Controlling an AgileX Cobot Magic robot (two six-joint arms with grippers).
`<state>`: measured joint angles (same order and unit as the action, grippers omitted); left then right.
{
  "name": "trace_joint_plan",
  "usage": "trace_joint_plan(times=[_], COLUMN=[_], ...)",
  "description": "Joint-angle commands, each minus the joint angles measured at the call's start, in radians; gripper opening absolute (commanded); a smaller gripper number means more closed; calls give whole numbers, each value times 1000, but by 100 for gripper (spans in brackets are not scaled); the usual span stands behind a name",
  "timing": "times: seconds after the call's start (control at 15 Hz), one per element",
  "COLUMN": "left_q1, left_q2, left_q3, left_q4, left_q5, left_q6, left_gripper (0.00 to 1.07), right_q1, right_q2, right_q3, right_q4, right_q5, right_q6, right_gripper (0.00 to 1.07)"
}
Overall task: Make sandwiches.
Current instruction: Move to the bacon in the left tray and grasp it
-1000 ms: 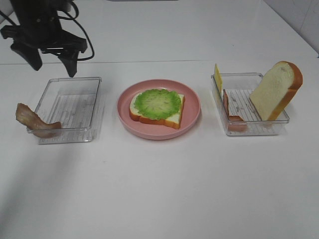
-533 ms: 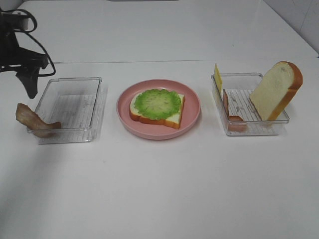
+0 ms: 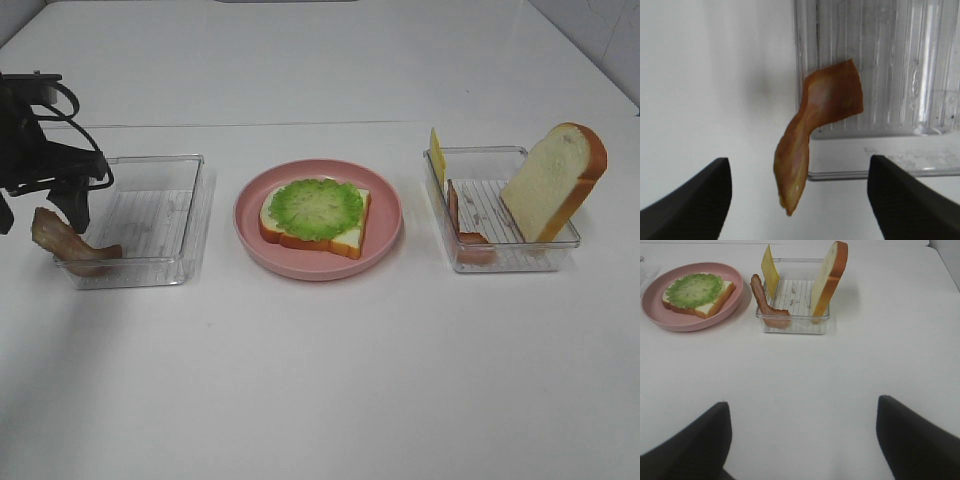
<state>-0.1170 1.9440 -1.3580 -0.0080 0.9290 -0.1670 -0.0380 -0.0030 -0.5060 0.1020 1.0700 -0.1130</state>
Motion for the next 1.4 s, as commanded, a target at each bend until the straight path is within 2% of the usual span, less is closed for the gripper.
trace_joint_plan(times=[0.07, 0.27, 0.47, 0.73, 0.87, 0.93, 1.0, 1.13, 1.2, 1.4], left_q1=[2, 2, 2, 2, 2, 2, 2, 2, 2, 2], left_q2=[14, 40, 47, 60, 68, 68, 68, 68, 68, 66], left_q3=[5, 5, 5, 5, 5, 5, 5, 5, 5, 5], left_q4=[-22, -26, -26, -26, -26, -26, -26, -26, -26, -26], left_q5=[-50, -50, -77, -75, -75, -80, -93, -106, -106, -106], left_q6=[-8, -8, -46, -50, -51, -51, -51, -51, -51, -51], left_gripper=[61, 60, 52, 48, 40, 32, 15, 4, 0, 0], right_q1=[-5, -5, -5, -5, -5, -5, -5, -5, -5, -5], right_q2=[-13, -13, -13, -13, -13, -13, -13, -13, -13, -13], right_q3=[3, 3, 3, 3, 3, 3, 3, 3, 3, 3], right_q4=[0, 0, 0, 0, 0, 0, 0, 0, 0, 0], right_q5=[-9, -9, -9, -9, -9, -9, -9, -9, -9, -9], right_q6=[-5, -5, -5, -5, -5, -5, -5, -5, -5, -5], right_gripper=[76, 76, 76, 76, 76, 76, 76, 76, 76, 76])
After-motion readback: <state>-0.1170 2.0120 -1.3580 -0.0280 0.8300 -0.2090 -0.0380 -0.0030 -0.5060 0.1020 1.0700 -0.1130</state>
